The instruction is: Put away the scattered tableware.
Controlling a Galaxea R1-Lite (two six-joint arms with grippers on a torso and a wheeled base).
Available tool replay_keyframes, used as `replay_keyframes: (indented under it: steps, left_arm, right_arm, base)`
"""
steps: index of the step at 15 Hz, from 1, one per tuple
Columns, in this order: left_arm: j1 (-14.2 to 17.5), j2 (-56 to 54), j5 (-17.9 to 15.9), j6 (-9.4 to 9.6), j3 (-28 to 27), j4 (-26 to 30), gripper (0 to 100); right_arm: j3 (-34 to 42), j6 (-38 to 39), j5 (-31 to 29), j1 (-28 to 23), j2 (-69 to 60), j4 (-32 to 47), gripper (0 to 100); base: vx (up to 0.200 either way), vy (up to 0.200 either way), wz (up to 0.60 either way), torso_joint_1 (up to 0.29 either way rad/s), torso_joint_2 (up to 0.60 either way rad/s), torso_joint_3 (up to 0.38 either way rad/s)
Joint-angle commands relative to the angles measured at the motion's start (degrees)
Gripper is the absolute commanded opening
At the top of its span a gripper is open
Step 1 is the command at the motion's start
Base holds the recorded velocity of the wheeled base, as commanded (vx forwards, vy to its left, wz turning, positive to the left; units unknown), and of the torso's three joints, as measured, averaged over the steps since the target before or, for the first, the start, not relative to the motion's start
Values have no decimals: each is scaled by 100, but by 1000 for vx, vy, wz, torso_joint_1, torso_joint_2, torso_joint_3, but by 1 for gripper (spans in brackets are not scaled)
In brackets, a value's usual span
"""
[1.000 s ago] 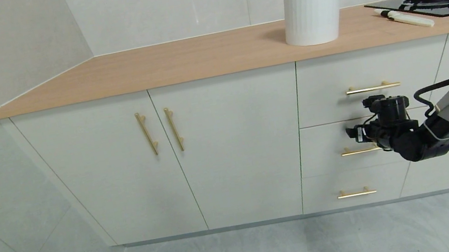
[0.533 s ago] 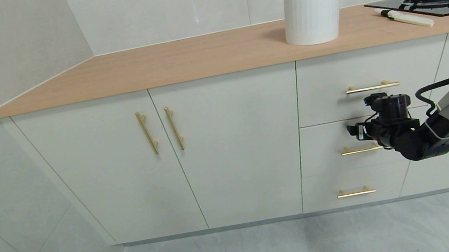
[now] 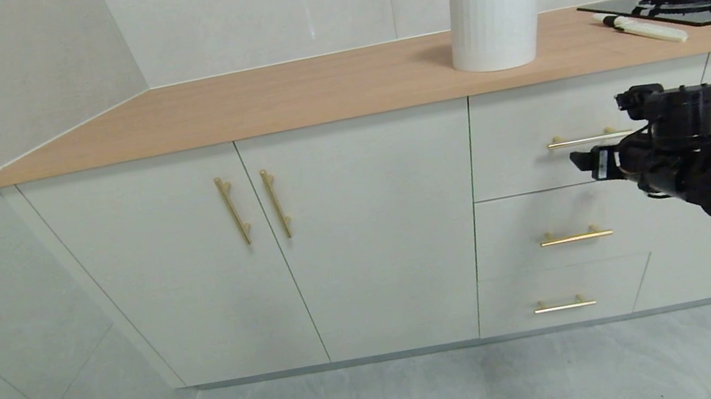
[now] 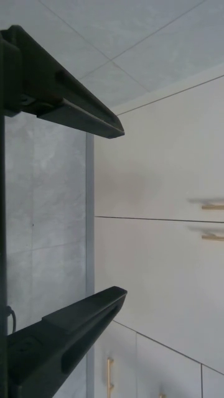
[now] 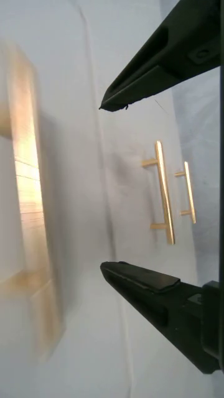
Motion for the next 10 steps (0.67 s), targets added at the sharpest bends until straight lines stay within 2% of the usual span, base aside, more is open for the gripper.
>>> replay_keyframes:
  steps: [1, 2, 4, 6, 7, 8, 10]
  left_arm:
    - [1, 2, 0, -1, 1, -2, 100]
    - [1, 2, 0, -1, 1, -2, 100]
    - [1, 2, 0, -1, 1, -2, 100]
    - [1, 2, 0, -1, 1, -2, 100]
    - [1, 2, 0, -1, 1, -2, 100]
    - [1, 2, 0, -1, 1, -2, 100]
    - [1, 2, 0, -1, 1, -2, 100]
  right_arm:
    - [1258, -16, -111, 415, -1787, -5, 100]
    - [2005, 2, -322, 573, -2683, -5, 100]
    - [3033, -16, -858, 608, -3843, -14, 100]
    - [4053, -236, -946, 608, -5399, 30, 100]
    - [4053, -236, -946, 608, -5399, 30, 100]
    - [4756, -1062, -1025, 538, -7016, 373, 100]
    - [4800, -1651, -1236, 450, -8563, 1612, 100]
  base:
    - [0, 0, 0, 0, 0, 0]
    - [0, 0, 0, 0, 0, 0]
    - [0, 0, 0, 0, 0, 0]
    - [0, 0, 0, 0, 0, 0]
    - [0, 0, 0, 0, 0, 0]
    - [0, 0, 0, 0, 0, 0]
    - [0, 0, 0, 0, 0, 0]
